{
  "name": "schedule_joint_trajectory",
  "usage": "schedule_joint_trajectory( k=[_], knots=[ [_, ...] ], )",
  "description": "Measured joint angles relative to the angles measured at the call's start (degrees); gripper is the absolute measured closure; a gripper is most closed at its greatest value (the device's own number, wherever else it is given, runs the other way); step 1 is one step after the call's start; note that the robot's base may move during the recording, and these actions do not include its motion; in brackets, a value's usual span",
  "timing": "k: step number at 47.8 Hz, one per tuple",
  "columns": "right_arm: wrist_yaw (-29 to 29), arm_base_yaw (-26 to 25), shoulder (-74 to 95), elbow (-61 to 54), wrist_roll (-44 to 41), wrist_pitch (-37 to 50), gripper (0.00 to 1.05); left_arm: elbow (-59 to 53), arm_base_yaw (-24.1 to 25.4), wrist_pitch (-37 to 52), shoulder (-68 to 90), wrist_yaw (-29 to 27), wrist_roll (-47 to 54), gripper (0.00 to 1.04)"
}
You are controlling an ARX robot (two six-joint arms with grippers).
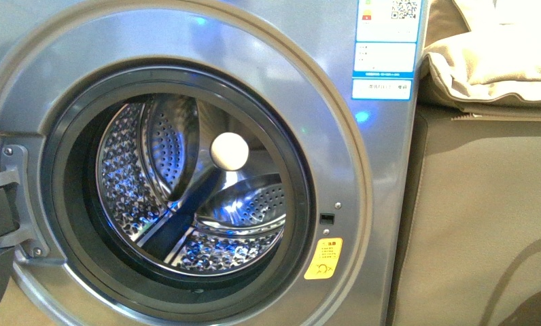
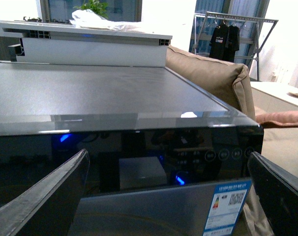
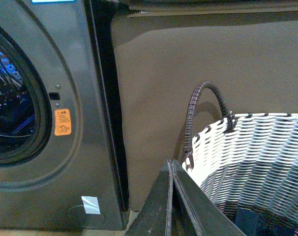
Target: Collect clothes from washing machine
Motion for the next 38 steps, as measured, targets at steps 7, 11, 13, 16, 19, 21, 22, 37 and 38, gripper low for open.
schedule_joint_trajectory(
  k=[7,11,13,16,19,21,22,37,38],
  knots=[
    [0.0,0.0,-0.9,-1.1,0.0,0.2,1.02,-9.1,5.3,0.5,-5.7,-4.5,-1.5,0.10],
    [0.0,0.0,-3.0,-3.4,0.0,0.5,1.02,-19.7,9.1,-1.2,-11.2,-3.1,-1.6,0.28],
    [0.1,0.0,-3.0,-3.5,0.0,0.5,1.02,-29.0,11.5,3.7,-14.9,-1.1,-1.6,0.39],
    [0.1,0.0,-3.0,-3.5,0.0,0.5,1.02,-40.7,13.9,10.0,-19.8,1.0,-1.6,0.53],
    [0.1,0.0,-3.0,-3.5,0.0,0.5,1.02,-48.2,15.5,13.4,-23.3,2.8,-1.6,0.64],
    [0.1,0.0,-3.0,-3.5,0.0,0.5,1.02,-52.7,16.5,15.2,-25.4,3.9,-1.6,0.71],
    [0.1,0.0,-3.0,-3.5,0.0,0.5,1.02,-55.1,17.0,16.2,-26.7,4.6,-1.6,0.75],
    [0.1,0.0,-3.0,-3.5,0.0,0.5,1.02,-77.9,24.0,24.8,-39.0,11.1,-1.8,1.01],
    [0.1,0.0,-3.0,-3.5,0.0,0.5,1.02,-79.0,24.4,25.2,-39.9,11.5,-1.8,1.01]
  ],
)
